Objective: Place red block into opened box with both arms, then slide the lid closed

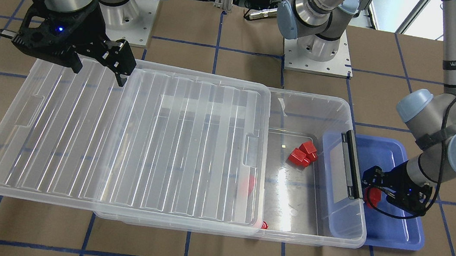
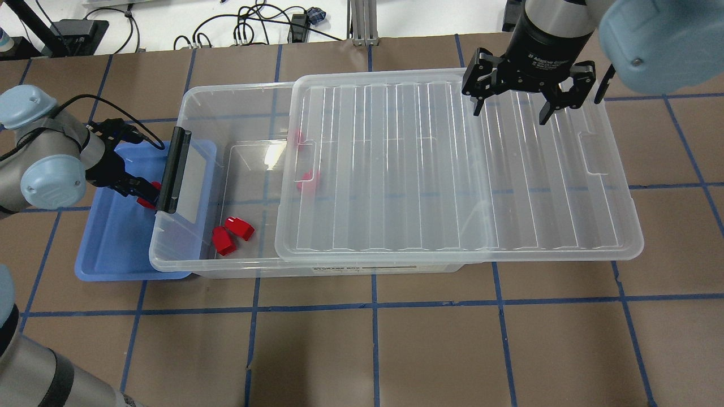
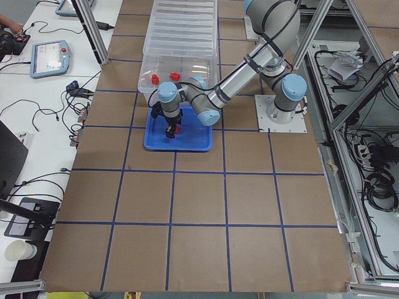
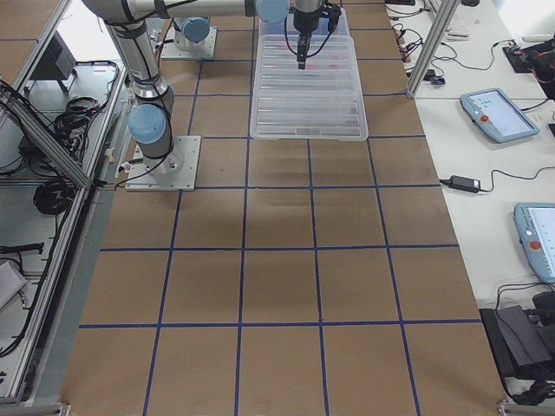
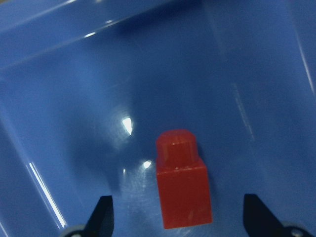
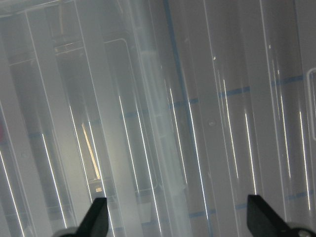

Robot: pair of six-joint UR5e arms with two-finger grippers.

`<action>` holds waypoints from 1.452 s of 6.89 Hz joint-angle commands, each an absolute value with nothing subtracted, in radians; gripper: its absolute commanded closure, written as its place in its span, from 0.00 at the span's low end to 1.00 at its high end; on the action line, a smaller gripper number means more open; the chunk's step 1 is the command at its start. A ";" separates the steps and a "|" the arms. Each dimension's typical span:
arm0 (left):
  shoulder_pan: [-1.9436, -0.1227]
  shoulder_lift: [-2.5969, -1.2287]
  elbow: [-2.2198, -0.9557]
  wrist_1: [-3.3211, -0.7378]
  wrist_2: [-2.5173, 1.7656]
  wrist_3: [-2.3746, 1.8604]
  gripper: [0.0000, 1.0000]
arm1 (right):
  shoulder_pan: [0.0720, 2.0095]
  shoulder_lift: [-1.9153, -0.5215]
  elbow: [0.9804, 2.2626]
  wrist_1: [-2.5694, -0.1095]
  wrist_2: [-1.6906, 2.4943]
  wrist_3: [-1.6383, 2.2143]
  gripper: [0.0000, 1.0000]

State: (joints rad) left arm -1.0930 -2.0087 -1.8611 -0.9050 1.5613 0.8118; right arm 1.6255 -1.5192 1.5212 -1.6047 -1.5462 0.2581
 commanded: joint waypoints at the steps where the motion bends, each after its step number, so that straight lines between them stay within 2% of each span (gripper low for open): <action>1: -1.103 -1.999 -1.849 -0.917 1.609 0.782 0.95 | 1.626 -1.523 1.523 -1.606 -1.546 0.258 0.00; 2: -1.107 -1.987 -1.845 -0.920 1.608 0.781 1.00 | 1.628 -1.525 1.522 -1.605 -1.546 0.258 0.00; 3: -1.117 -1.958 -1.824 -0.990 1.595 0.781 1.00 | 1.621 -1.523 1.523 -1.603 -1.546 0.256 0.00; 6: -1.137 -1.901 -1.454 -1.435 1.597 0.784 1.00 | 1.625 -1.525 1.523 -1.600 -1.546 0.258 0.00; 7: -1.179 -1.887 -1.369 -1.565 1.595 0.776 1.00 | 1.628 -1.525 1.523 -1.603 -1.546 0.258 0.00; 10: -1.449 -1.818 -1.397 -1.595 1.591 0.544 1.00 | 1.626 -1.525 1.525 -1.603 -1.546 0.256 0.00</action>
